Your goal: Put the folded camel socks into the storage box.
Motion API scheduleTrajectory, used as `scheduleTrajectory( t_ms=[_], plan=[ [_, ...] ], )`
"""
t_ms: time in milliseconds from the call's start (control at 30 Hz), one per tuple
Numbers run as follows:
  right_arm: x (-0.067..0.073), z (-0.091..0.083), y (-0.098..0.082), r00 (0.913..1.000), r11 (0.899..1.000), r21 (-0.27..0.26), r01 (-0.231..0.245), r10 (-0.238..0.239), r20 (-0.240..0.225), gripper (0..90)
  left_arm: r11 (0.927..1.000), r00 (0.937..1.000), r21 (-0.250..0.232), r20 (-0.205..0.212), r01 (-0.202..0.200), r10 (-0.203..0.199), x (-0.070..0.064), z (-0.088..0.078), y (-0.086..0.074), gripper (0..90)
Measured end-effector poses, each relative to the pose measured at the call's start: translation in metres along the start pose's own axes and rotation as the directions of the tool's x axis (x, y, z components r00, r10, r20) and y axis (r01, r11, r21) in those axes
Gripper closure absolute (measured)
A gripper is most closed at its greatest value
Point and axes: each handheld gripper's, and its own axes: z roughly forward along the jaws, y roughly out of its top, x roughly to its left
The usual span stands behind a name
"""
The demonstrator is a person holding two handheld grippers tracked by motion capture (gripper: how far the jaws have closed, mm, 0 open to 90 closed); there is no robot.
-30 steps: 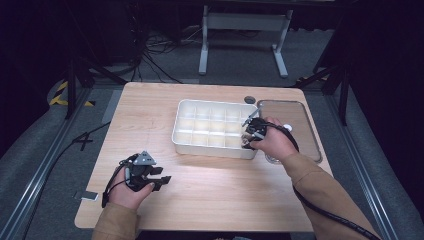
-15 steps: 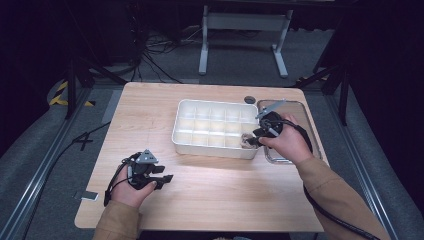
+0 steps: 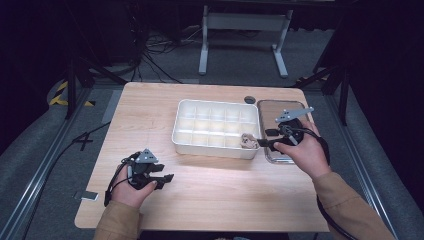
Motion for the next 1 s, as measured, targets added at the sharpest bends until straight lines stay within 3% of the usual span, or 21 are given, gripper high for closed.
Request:
scheduleTrajectory(
  t_ms=[133, 367, 533, 700, 867, 1000],
  plan=[
    [0.000, -0.012, -0.011, 1.0000, 0.999, -0.032, -0.006, 0.006, 0.001, 42.6, 1.0000, 1.0000, 0.003, 0.005, -0.003, 0.003, 0.001, 0.000, 0.001, 46.8],
    [0.008, -0.030, -0.031, 0.9990, 0.999, -0.017, 0.043, -0.043, 0.013, 37.4, 1.0000, 1.0000, 0.003, 0.004, 0.004, -0.004, 0.001, 0.000, 0.001, 46.7],
    [0.010, -0.038, -0.052, 0.9995, 0.998, -0.052, 0.029, -0.028, 0.015, 34.6, 1.0000, 1.0000, 0.001, -0.004, 0.005, -0.005, 0.001, -0.001, 0.000, 46.4],
    [0.013, -0.037, -0.071, 0.9999, 0.996, -0.086, -0.015, 0.015, 0.005, 32.5, 0.9999, 0.9999, 0.008, -0.012, -0.008, 0.008, 0.000, 0.000, 0.000, 46.0],
    [0.019, -0.029, -0.083, 0.9996, 0.998, -0.066, 0.010, -0.008, 0.029, 31.8, 1.0000, 0.9999, 0.004, -0.015, -0.008, 0.008, 0.000, 0.000, 0.000, 46.0],
    [0.021, -0.023, -0.095, 0.9995, 0.997, -0.077, -0.014, 0.016, 0.026, 31.8, 0.9999, 0.9998, 0.004, -0.015, -0.011, 0.011, 0.000, 0.000, -0.001, 46.1]
  ],
)
